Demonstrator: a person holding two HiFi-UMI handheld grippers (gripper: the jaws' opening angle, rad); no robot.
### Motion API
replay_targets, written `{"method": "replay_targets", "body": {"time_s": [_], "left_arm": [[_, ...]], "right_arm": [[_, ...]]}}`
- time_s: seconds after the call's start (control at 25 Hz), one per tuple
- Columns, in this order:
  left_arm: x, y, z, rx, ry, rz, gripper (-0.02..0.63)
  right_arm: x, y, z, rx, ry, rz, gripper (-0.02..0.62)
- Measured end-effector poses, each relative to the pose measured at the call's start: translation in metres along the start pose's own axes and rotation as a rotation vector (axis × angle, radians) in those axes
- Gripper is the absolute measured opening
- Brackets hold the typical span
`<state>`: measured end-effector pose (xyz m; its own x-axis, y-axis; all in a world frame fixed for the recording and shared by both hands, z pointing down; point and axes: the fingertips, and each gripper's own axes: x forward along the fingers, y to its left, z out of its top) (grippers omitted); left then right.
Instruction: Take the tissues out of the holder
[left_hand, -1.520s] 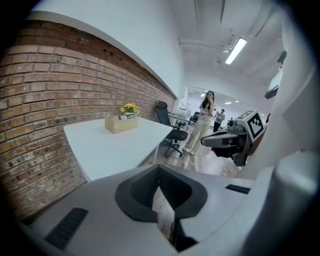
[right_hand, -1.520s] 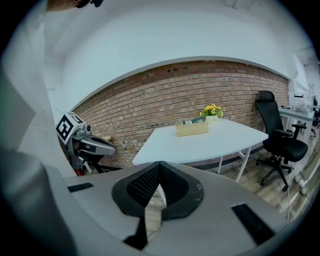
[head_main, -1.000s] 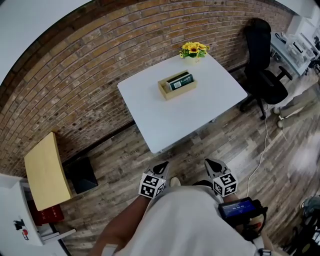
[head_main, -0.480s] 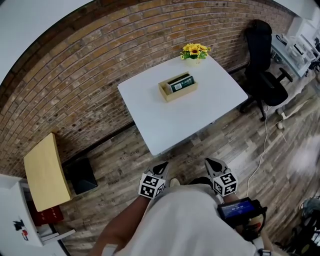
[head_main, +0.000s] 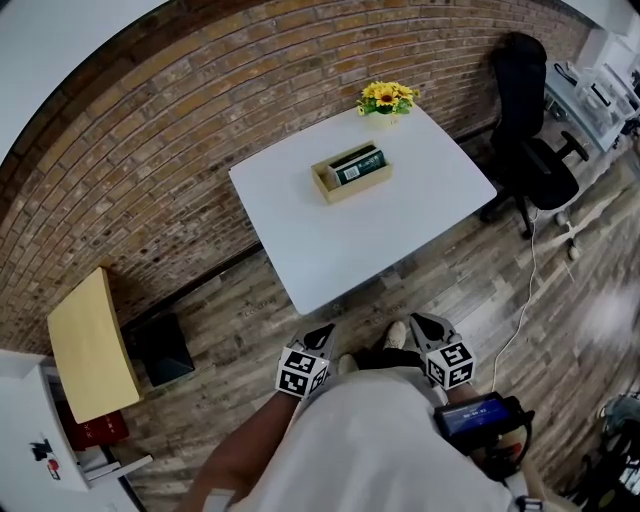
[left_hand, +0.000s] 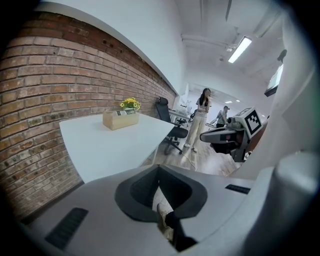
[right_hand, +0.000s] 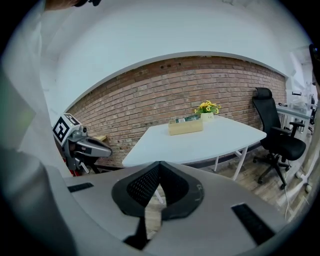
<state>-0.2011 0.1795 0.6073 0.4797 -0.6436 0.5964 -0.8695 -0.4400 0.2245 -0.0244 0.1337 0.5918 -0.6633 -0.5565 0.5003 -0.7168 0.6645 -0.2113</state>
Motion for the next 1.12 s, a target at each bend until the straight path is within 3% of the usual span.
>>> {"method": "replay_targets", "body": {"time_s": [1.12], "left_arm": [[0.139, -0.015, 0.127, 0.058, 0.046, 0.112, 0.009]], "right_arm": [[0.052, -0.159, 0.060, 0.015, -0.016, 0.173, 0.006]]}}
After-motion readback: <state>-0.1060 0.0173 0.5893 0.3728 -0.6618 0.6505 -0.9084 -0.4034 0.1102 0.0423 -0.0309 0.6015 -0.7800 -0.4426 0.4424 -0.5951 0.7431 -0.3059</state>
